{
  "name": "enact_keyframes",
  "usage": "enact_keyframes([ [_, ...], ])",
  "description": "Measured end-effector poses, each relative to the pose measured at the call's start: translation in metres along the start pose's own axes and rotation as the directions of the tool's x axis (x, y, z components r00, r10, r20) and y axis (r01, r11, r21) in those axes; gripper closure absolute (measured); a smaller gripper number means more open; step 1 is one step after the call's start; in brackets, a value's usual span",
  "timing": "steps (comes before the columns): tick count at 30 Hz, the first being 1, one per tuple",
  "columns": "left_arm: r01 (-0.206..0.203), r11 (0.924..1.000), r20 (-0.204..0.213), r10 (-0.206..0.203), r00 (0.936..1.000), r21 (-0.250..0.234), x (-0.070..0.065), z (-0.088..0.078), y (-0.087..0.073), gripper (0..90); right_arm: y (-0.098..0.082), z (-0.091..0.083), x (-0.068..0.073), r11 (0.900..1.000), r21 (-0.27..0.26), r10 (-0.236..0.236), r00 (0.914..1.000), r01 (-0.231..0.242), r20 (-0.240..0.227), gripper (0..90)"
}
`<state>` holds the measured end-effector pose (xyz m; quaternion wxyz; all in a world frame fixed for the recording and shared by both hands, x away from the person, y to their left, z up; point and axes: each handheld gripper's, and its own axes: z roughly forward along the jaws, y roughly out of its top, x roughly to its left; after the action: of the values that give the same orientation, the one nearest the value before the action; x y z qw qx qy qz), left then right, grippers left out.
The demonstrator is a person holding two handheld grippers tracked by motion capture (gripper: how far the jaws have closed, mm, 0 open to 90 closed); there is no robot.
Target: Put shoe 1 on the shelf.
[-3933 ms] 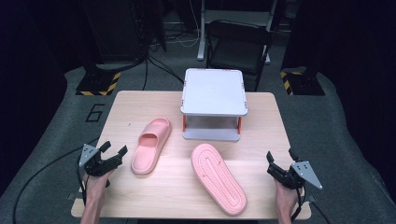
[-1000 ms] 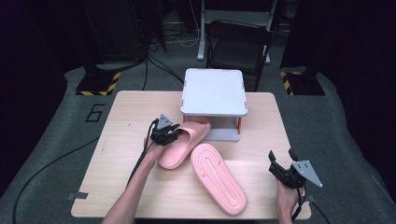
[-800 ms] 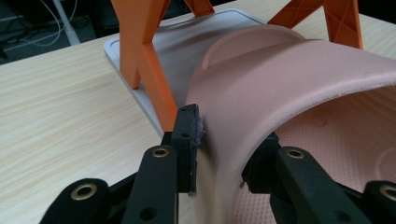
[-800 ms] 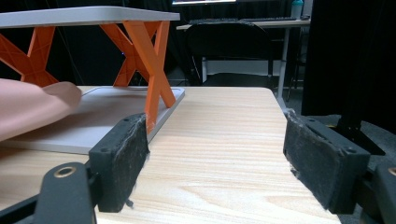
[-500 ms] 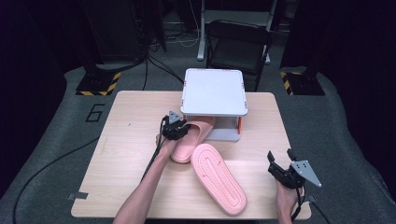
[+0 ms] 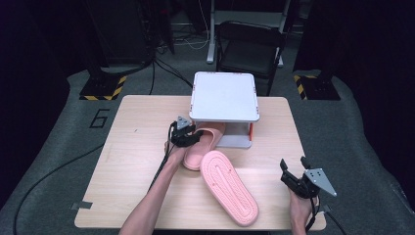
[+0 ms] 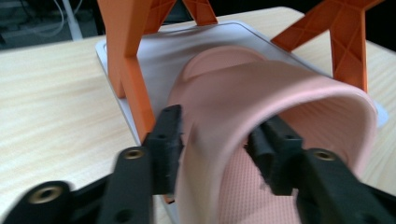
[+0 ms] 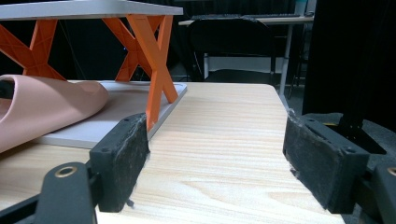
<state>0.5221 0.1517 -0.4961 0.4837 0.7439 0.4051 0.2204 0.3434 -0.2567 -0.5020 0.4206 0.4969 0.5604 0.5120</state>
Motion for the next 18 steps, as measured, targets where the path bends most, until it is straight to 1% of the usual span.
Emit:
enact_keyframes([
  [1,-0.008,0.9999,-0.012,0.007,0.9999,-0.012,-0.001,0.001,0.000,62.3,0.000,0.000,0.001,1.000,-0.001,-0.004,1.0000,0.004,-0.004,22.2],
  [2,0.004,0.9997,-0.026,-0.004,0.9996,-0.025,-0.001,0.002,0.000,63.3,0.000,0.000,0.001,1.000,-0.002,-0.007,1.0000,0.007,-0.002,22.2],
  [3,0.004,0.9997,-0.026,-0.004,0.9996,-0.025,-0.001,0.002,0.000,64.3,0.000,0.000,0.002,1.000,-0.002,-0.007,1.0000,0.007,-0.004,22.2],
  [5,0.045,0.9978,-0.054,-0.047,0.9975,-0.048,0.000,0.005,0.000,64.7,0.000,0.000,0.003,1.000,0.001,-0.012,0.9999,0.012,-0.007,22.2],
  [6,0.083,0.9944,-0.061,-0.087,0.9944,-0.065,-0.001,0.007,0.000,64.3,0.000,0.000,0.003,1.000,0.002,-0.019,0.9998,0.019,-0.008,22.2],
  [7,0.083,0.9944,-0.061,-0.087,0.9944,-0.065,-0.001,0.007,0.000,63.6,0.000,0.000,0.003,1.000,0.002,-0.019,0.9998,0.019,-0.008,22.2],
  [8,0.104,0.9911,-0.081,-0.110,0.9905,-0.084,-0.001,0.009,0.000,61.1,0.000,0.000,0.004,1.000,0.007,-0.017,0.9998,0.017,-0.007,22.3],
  [9,0.104,0.9911,-0.081,-0.110,0.9905,-0.084,-0.001,0.009,0.000,58.0,0.000,0.000,0.004,1.000,0.007,-0.017,0.9998,0.017,-0.007,22.3],
  [10,0.116,0.9894,-0.075,-0.122,0.9897,-0.087,-0.001,0.012,-0.001,55.3,0.000,0.000,0.003,1.000,0.008,-0.021,0.9997,0.021,-0.008,22.4],
  [11,0.116,0.9894,-0.075,-0.122,0.9897,-0.087,-0.001,0.012,-0.001,54.2,0.000,0.000,0.003,1.000,0.008,-0.021,0.9997,0.021,-0.008,22.4],
  [12,0.114,0.9910,-0.066,-0.119,0.9907,-0.069,-0.001,0.012,-0.002,51.5,0.000,0.000,0.003,1.000,0.010,-0.020,0.9998,0.020,-0.007,22.4],
  [13,0.116,0.9904,-0.069,-0.121,0.9903,-0.076,-0.001,0.012,-0.002,49.8,0.000,0.000,0.003,1.000,0.011,-0.020,0.9998,0.021,-0.006,22.4],
  [14,0.115,0.9896,-0.058,-0.120,0.9910,-0.087,-0.001,0.008,-0.003,48.9,0.000,0.000,0.003,1.000,0.010,-0.021,0.9998,0.021,-0.005,22.5],
  [15,0.110,0.9904,-0.053,-0.114,0.9920,-0.084,0.000,0.004,-0.003,47.1,0.000,0.000,0.002,1.000,0.008,-0.022,0.9997,0.022,-0.006,22.5],
  [16,0.113,0.9907,-0.045,-0.116,0.9922,-0.076,0.001,0.001,-0.003,45.4,0.000,0.000,0.002,1.000,0.008,-0.026,0.9996,0.026,-0.005,22.5],
  [18,0.101,0.9928,-0.024,-0.103,0.9944,-0.063,0.003,-0.008,-0.005,41.2,0.000,0.000,0.002,1.000,0.010,-0.020,0.9998,0.020,-0.005,22.5],
])
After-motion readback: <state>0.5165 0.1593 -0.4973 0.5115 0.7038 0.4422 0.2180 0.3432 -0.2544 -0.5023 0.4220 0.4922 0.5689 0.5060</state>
